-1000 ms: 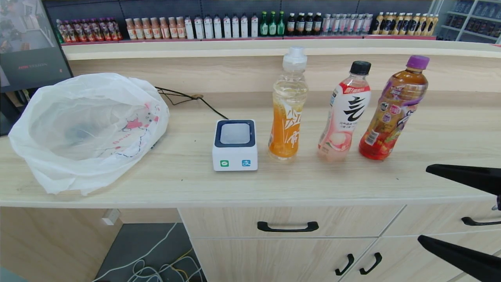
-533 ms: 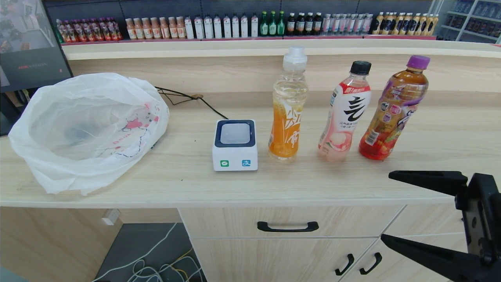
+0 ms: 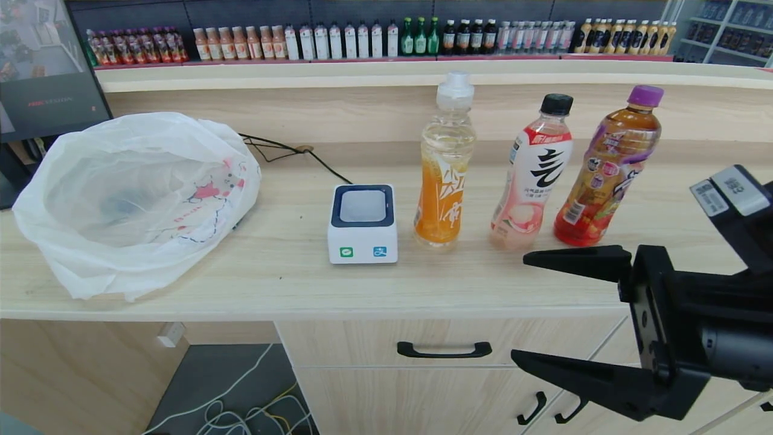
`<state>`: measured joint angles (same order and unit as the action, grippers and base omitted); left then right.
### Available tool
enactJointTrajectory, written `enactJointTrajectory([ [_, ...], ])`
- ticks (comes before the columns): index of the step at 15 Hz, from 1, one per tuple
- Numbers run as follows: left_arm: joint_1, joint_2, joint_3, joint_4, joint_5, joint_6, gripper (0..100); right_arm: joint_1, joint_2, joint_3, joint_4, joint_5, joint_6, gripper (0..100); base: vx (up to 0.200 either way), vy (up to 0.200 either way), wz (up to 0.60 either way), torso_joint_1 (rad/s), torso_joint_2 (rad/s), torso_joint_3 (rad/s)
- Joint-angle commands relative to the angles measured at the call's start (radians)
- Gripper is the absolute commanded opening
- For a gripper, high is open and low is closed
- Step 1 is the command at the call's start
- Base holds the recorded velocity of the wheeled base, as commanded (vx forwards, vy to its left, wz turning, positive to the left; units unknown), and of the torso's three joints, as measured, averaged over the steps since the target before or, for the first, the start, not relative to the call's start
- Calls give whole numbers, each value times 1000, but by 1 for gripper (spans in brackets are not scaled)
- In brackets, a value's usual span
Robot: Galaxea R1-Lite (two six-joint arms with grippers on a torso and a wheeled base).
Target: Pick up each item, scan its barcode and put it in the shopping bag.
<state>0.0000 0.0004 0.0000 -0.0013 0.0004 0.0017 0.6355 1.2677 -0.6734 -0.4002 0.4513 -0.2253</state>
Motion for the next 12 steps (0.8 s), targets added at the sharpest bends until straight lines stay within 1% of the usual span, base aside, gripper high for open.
enactJointTrajectory([
  [1,0,0,0,0,0,0,100,76,82,-34,-31,-34,26,100,0,0,0,0,0,0],
  [2,0,0,0,0,1,0,100,113,96,-37,-52,-65,38,100,0,0,0,0,0,0],
  [3,0,0,0,1,1,0,100,174,111,-41,-81,-111,64,100,0,0,0,0,0,0],
  [4,0,0,0,1,0,0,100,242,136,-52,-120,-181,90,100,0,0,0,0,0,0],
  [5,0,0,0,0,0,0,100,283,164,-68,-149,-241,115,100,0,0,0,0,0,0],
  [6,0,0,0,0,1,0,100,332,217,-77,-243,-370,159,100,0,0,0,0,0,0],
  [9,0,0,0,0,1,0,100,342,329,-83,-506,-572,164,100,0,0,0,0,0,0],
  [10,0,0,0,0,0,0,100,342,352,-95,-557,-620,164,100,0,0,0,0,0,0],
  [11,0,0,0,0,1,0,100,342,363,-109,-566,-643,167,100,0,0,0,0,0,0],
  [12,0,0,0,0,1,0,100,342,363,-110,-566,-645,167,100,0,0,0,0,0,0],
])
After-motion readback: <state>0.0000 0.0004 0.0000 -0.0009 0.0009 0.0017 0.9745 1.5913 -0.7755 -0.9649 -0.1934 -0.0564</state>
